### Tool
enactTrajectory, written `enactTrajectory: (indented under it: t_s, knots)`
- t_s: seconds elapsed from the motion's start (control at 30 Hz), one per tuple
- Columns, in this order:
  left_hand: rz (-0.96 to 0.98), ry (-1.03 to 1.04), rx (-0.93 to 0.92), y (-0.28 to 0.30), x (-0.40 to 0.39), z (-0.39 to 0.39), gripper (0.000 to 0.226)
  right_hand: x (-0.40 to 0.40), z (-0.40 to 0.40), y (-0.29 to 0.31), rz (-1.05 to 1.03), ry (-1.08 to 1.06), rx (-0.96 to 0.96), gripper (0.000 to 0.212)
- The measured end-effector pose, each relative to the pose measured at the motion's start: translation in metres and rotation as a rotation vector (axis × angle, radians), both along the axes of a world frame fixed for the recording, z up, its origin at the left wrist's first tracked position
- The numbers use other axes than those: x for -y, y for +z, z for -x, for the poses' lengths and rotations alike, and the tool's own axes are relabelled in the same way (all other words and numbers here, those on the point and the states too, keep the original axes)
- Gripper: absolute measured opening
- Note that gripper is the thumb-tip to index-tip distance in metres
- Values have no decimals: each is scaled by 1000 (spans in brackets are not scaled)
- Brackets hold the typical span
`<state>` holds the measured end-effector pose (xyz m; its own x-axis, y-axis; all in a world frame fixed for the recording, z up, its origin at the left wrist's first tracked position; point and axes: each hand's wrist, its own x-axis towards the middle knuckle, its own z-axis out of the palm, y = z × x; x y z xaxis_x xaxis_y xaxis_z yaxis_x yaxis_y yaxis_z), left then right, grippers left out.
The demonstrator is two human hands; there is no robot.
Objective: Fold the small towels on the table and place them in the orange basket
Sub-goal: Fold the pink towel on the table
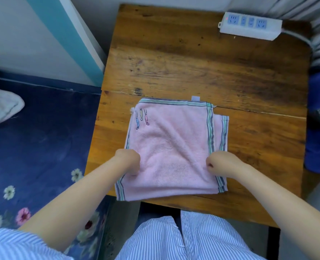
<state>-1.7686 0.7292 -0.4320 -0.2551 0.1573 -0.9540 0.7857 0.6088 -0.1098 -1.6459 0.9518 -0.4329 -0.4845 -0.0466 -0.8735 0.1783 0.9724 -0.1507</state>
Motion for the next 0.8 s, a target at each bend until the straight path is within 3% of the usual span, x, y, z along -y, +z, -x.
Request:
enactTrajectory:
  t_s: [0.07,0.2,0.3,0.53,0.67,0.8]
  knots:
    - [-122,71,-131,2,-8,15,27,-11,14,1,-18,-50,-205,28]
    - [-470,204,-413,6,-30,43,23,-28,54,-7,-15,-214,-576,27]
    - [-601,289,-519,-2,-51,62,26,-35,79,-21,-12,-270,-855,26]
    - [-636,445,-428,-26,-80,94,48,-42,101,-36,-230,-431,-705,56]
    - [-674,341,-459,-24,-80,98,9,-46,101,-40,-232,-455,-704,39]
    - [-664,217,-358,-14,-62,100,22,-48,89,-29,-87,-541,-776,27]
